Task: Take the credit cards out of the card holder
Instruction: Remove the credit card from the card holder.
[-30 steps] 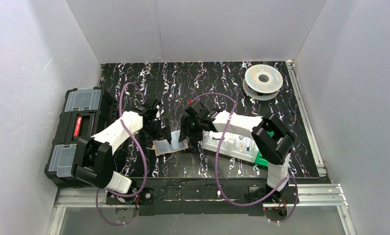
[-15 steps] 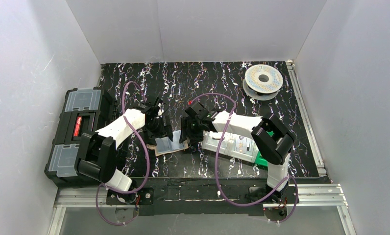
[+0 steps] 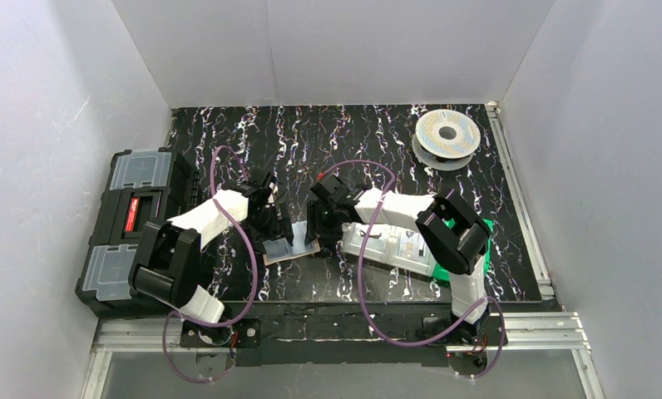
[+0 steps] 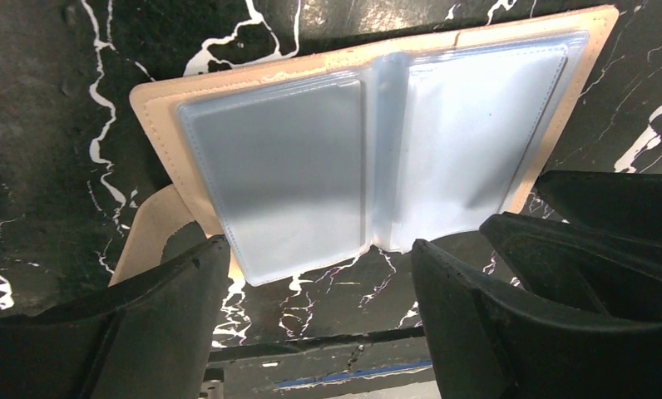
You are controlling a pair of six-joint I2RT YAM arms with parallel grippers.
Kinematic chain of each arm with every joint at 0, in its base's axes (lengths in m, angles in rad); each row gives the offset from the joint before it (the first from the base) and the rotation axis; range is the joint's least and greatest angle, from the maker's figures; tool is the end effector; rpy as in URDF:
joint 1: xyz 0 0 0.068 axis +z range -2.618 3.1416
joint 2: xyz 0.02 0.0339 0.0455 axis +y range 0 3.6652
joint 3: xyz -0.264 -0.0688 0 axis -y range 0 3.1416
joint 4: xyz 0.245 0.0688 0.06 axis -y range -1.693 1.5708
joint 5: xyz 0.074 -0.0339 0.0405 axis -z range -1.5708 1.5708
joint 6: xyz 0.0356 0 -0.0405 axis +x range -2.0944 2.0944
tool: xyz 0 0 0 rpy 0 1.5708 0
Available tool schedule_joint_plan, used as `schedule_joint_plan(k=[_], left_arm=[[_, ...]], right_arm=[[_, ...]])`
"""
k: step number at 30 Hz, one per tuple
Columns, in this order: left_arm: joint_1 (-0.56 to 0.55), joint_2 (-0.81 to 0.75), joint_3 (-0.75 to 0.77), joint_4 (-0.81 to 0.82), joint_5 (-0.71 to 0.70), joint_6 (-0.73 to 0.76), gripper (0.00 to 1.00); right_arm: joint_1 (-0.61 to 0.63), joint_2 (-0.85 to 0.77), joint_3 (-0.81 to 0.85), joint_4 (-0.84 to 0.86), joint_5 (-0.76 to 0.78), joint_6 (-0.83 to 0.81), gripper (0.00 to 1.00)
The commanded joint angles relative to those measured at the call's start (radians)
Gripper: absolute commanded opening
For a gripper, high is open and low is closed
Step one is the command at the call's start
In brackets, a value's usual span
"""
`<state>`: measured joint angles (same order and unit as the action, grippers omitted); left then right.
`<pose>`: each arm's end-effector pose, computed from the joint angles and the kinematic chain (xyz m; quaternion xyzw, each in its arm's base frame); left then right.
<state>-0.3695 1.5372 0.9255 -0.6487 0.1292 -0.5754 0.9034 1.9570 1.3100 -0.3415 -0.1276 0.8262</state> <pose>0.2590 -0.1052 0.1817 -0.0914 0.9817 -0.1270 0.1083 0.2510 0.3258 0.1669 -0.0552 0.9545 0.2576 0.1394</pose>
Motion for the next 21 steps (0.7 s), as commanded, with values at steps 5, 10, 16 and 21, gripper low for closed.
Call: schedule_joint_plan(k=[5,10,16,21], left_arm=[[0.002,-0.005,-0.011,0.085,0.087,-0.033,0.73],[0.002,-0.069,0.009,0.104,0.119,-0.050,0.59],[0.001,-0.079,0.049,0.110,0.167,-0.060,0.49],[-0.009,-0.059,0.087,0.111,0.184,-0.065,0.55]], right_arm=[[-0.006,0.060,0.036,-0.004,0.001,-0.032,0.43],[-0.006,0.086,0.051,-0.006,-0.025,-0.042,0.28],[-0.004,0.094,0.065,-0.010,-0.041,-0.047,0.26],[-0.002,0.089,0.073,-0.014,-0.057,-0.054,0.27]])
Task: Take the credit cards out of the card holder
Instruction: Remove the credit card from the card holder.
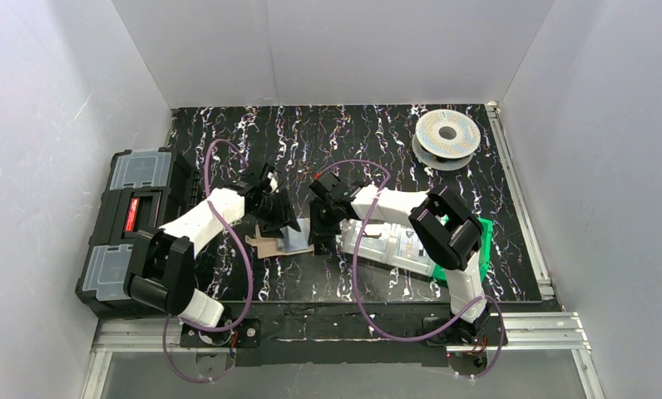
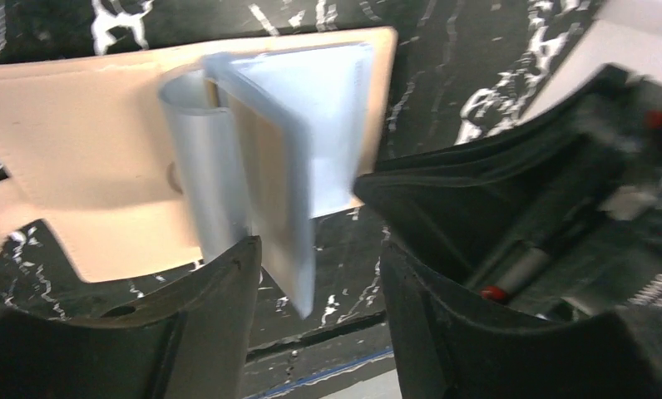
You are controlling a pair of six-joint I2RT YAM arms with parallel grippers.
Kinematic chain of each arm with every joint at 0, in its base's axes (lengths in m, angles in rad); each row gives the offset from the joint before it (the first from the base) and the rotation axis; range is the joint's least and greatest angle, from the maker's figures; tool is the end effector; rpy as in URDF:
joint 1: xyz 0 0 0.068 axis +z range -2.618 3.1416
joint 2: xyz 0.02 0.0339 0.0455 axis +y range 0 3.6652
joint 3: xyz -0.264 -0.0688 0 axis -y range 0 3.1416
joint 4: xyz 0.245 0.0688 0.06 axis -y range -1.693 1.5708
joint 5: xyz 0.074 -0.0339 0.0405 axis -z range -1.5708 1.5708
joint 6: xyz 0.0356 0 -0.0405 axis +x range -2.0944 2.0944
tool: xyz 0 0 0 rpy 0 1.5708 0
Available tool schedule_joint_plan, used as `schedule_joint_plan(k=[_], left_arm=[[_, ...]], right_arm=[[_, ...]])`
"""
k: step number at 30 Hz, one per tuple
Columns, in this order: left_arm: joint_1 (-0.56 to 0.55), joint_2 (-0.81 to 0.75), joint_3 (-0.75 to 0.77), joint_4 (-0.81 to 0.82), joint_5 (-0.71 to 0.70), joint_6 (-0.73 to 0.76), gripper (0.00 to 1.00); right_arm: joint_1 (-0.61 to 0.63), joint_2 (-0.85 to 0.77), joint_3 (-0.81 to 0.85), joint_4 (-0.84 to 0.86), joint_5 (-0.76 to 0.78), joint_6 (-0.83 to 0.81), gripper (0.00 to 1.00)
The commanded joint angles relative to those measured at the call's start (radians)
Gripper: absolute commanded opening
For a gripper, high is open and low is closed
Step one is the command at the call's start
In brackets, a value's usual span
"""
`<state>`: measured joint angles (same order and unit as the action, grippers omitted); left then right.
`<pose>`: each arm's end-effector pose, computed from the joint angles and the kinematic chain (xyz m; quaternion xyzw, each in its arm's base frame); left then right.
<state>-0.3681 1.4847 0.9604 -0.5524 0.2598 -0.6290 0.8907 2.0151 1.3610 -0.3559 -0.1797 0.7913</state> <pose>0.2681 -0.1132 0.2104 -0.0937 0.9574 -0.2263 0.1529 0.2607 0.3324 0.1581 -0.0723 0.9547 0.2629 0.1195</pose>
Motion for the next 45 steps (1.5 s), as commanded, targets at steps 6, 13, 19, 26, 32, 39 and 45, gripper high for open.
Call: schedule_joint_plan(k=[6,13,19,26,32,39,45], left_arm=[[-0.024,0.046,0.090,0.013,0.050,-0.011,0.58],[-0.025,0.072,0.137,-0.118,-0.136,-0.003,0.59],[-0.004,0.042,0.099,-0.114,-0.147,-0.003,0.60],[0.089,0.009,-0.001,0.012,0.020,-0.007,0.45],[0.145,0.022,-0.052,0.074,0.071,-0.025,0.31],[0.164,0.063,-0.086,0.126,0.113,-0.029,0.28],[0.166,0.085,-0.110,0.144,0.110,-0.039,0.27]], right_arm=[[0.009,0.004,0.012,-0.009,0.004,-0.017,0.34],[0.002,-0.096,-0.039,-0.006,0.035,0.003,0.39],[0.004,-0.114,-0.010,-0.030,0.046,-0.007,0.41],[0.003,-0.072,0.051,-0.030,0.022,-0.021,0.34],[0.002,0.016,0.152,-0.063,0.022,-0.043,0.33],[-0.001,0.110,0.240,-0.119,0.049,-0.070,0.31],[-0.004,0.152,0.247,-0.131,0.048,-0.080,0.29]])
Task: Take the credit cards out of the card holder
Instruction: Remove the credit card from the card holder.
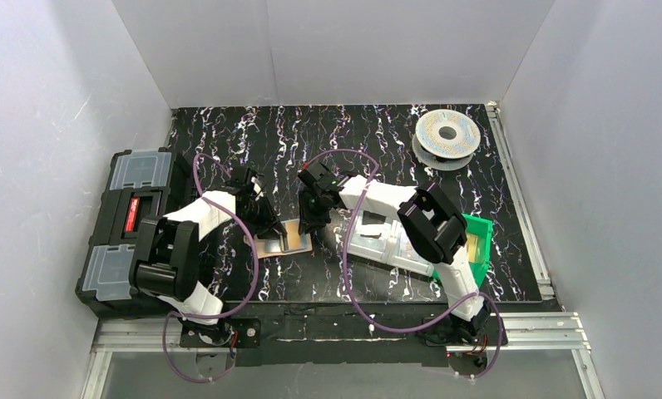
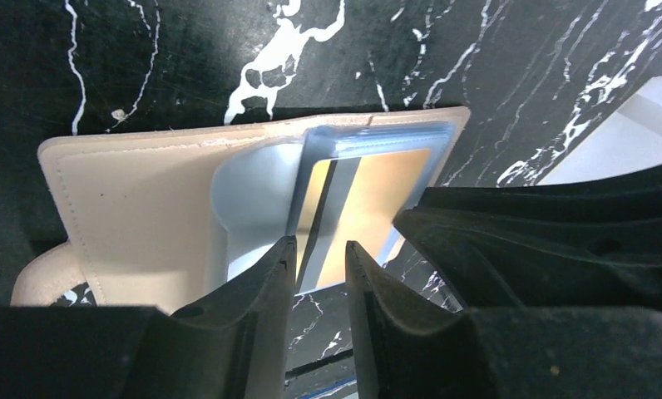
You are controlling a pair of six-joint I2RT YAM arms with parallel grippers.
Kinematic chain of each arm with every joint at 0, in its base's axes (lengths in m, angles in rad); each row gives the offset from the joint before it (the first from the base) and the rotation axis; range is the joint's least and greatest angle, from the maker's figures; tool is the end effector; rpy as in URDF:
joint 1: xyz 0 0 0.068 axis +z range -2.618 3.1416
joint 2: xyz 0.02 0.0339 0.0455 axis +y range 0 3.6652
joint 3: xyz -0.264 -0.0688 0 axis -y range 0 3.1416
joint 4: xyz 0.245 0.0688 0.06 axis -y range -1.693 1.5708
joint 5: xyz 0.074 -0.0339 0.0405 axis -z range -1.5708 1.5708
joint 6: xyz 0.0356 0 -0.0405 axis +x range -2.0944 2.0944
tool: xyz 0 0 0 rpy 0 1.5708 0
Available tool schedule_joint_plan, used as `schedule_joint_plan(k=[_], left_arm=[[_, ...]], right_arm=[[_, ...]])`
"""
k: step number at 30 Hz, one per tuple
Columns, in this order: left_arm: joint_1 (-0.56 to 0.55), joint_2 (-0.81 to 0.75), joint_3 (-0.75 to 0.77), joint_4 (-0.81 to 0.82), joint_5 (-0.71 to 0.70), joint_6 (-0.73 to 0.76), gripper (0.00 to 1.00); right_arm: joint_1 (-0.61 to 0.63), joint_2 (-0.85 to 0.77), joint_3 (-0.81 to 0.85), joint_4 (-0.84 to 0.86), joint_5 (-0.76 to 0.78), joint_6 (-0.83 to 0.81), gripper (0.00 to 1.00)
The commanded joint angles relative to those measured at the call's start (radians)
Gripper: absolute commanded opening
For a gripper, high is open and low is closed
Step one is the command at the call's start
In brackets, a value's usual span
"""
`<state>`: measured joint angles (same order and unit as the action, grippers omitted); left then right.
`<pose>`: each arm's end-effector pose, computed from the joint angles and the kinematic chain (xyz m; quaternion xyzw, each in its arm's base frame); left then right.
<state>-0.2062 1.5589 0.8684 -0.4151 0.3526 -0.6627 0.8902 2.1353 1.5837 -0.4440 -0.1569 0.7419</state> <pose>0.2834 -0.0718 0.1717 -0.1774 0.9423 -0.2503 0.1340 0.2856 0.3616 0.1677 -0.0930 0.9517 0.2575 0.1390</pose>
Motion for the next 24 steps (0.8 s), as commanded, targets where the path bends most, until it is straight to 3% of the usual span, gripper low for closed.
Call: schedule_joint_plan(k=[1,6,13,24], left_arm=[[0.004,0.010,-0.023,0.005,0.009,-0.005,0.27],[0.004,-0.016,-0.055,-0.001,-0.045,-0.006,0.33],[0.004,-0.019,-0.126,0.139,0.064,-0.071,0.30],[0.004,-0.102,-0.144,0.212,0.170,-0.151,0.06]], right_arm=[[-0.004,0.035,0.020,-0.042,0.023,-0.030,0.29],[-0.003,0.034,-0.006,-0.036,0.021,-0.033,0.28],[-0.003,0.046,0.000,-0.042,0.011,-0.041,0.27],[-0.025,0.046,-0.047,-0.032,0.013,-0.036,0.26]])
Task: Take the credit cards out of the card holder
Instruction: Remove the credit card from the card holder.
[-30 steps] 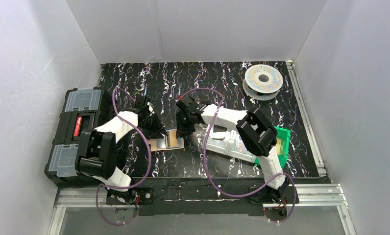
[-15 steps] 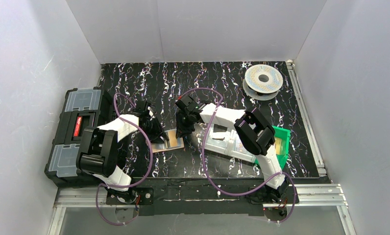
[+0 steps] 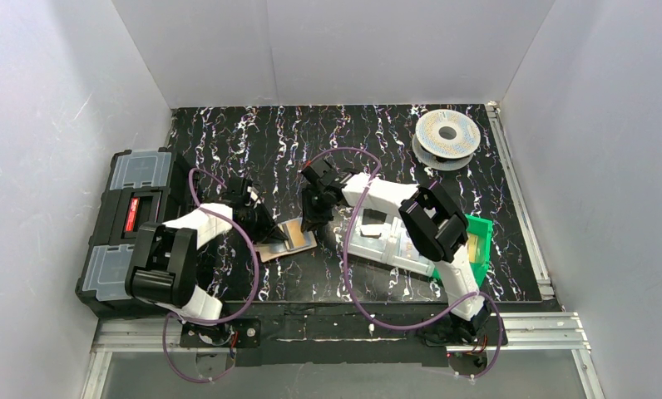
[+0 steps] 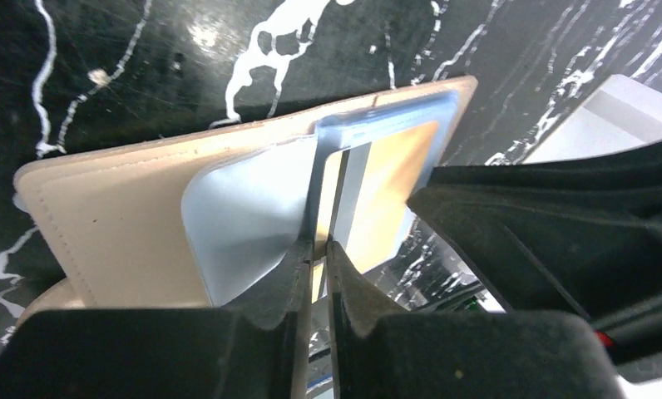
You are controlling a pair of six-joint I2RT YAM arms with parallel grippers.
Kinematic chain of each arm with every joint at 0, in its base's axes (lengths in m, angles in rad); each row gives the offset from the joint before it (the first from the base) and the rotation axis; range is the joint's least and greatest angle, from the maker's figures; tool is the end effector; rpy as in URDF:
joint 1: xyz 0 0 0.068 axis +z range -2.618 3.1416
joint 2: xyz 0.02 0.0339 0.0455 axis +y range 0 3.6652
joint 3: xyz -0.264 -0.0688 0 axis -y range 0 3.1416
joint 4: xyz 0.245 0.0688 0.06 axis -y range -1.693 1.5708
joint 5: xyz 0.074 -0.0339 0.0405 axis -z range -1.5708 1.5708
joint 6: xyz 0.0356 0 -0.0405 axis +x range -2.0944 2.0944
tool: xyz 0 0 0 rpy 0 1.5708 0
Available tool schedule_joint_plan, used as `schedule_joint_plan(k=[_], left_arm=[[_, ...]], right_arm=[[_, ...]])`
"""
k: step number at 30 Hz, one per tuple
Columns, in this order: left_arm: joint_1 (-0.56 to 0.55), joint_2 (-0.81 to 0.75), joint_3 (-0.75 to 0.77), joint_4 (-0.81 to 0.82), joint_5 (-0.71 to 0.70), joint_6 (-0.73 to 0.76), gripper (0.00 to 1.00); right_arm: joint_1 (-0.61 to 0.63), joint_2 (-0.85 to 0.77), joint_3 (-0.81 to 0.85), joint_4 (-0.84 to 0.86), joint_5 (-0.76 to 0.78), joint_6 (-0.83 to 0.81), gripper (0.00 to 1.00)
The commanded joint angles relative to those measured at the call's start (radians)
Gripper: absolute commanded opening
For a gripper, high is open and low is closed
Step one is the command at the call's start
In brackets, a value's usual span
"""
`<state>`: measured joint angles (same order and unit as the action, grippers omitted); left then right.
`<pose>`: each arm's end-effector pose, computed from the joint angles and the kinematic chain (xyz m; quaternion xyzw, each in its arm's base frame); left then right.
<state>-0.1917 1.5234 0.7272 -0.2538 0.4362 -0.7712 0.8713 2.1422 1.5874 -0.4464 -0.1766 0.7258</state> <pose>0.2667 -0.0671 0.1519 -0.2162 0.9200 -0.3017 0.1260 0.2923 0.3571 0.1657 -0.0942 0.9517 0.2595 0.1346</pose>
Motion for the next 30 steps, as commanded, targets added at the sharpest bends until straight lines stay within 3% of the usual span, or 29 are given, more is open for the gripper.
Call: schedule_joint_plan(k=[1,8,30], left_arm=[[-0.011,-0.075,-0.004,0.051,0.092,-0.048,0.03],[-0.011,-0.130,-0.011,0.041,0.107,-0.057,0.00],[0.004,-0.193,0.045,-0.216,-0.074,0.072,0.00]], right_arm=[[-0.011,0.034,-0.063,-0.021,0.031,-0.018,0.26],[-0.021,0.023,-0.098,-0.010,0.030,-0.014,0.26],[-0.040,0.035,-0.148,0.015,0.024,0.010,0.24]])
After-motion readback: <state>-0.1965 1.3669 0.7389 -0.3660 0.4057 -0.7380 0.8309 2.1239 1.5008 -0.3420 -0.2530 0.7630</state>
